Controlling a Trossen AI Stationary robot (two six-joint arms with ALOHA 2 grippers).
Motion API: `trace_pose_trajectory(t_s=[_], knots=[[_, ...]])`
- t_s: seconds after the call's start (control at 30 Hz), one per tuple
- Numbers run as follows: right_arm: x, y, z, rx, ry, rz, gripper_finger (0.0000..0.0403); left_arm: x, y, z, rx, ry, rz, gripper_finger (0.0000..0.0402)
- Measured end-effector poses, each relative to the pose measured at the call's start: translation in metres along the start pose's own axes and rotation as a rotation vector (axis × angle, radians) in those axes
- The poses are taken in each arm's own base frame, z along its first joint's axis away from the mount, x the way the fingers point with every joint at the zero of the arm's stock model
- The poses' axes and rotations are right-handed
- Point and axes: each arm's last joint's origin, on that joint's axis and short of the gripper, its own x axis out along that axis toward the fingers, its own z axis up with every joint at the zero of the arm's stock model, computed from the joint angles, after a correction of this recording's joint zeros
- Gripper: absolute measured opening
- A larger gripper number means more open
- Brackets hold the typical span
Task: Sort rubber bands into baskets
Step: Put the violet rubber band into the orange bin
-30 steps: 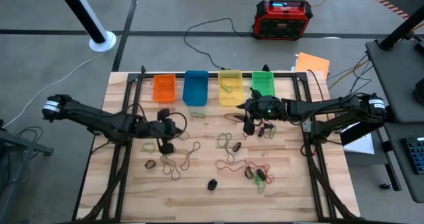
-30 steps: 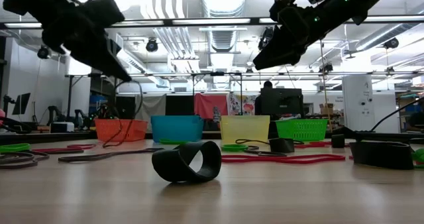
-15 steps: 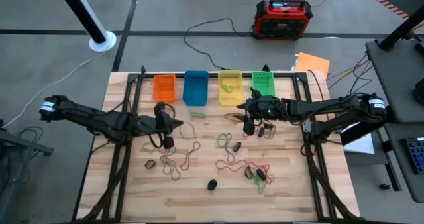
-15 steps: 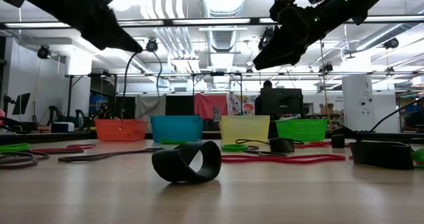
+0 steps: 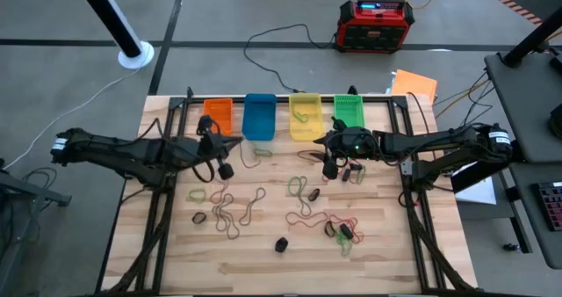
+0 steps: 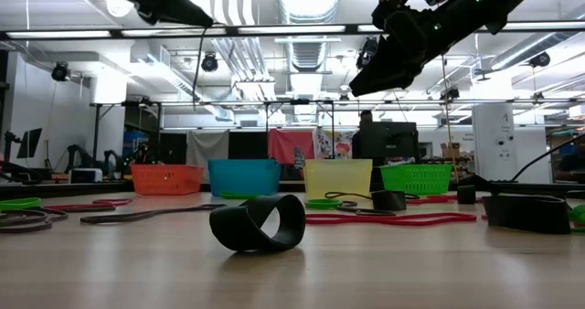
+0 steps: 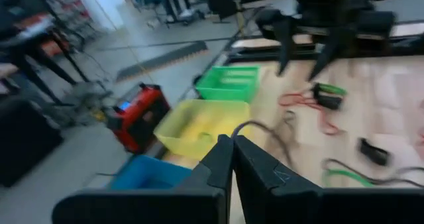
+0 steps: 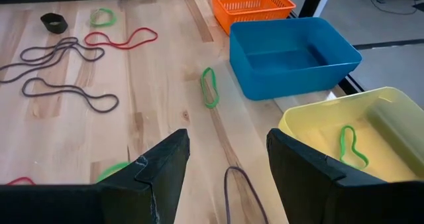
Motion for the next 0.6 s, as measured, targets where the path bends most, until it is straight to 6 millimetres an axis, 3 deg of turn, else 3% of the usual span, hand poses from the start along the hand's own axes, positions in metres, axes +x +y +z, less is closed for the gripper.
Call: trace_pose_trajectory(t_s=[0.2,0.5,0.6], knots=[[0.0,0.0,0.0,-0.021,0.0,0.0,0.0199,0.016,0.03,0.004,0.016,0.024,0.153,0.0],[0.0,0.0,0.0,-0.025,0.0,0.0,0.0199,0.033,0.094,-0.021,-0.056,0.217,0.461,0.0],[0.0,0.0,0.0,-0.025,0.0,0.0,0.0199,0.038,0.111,-0.031,-0.106,0.264,0.482,0.0]])
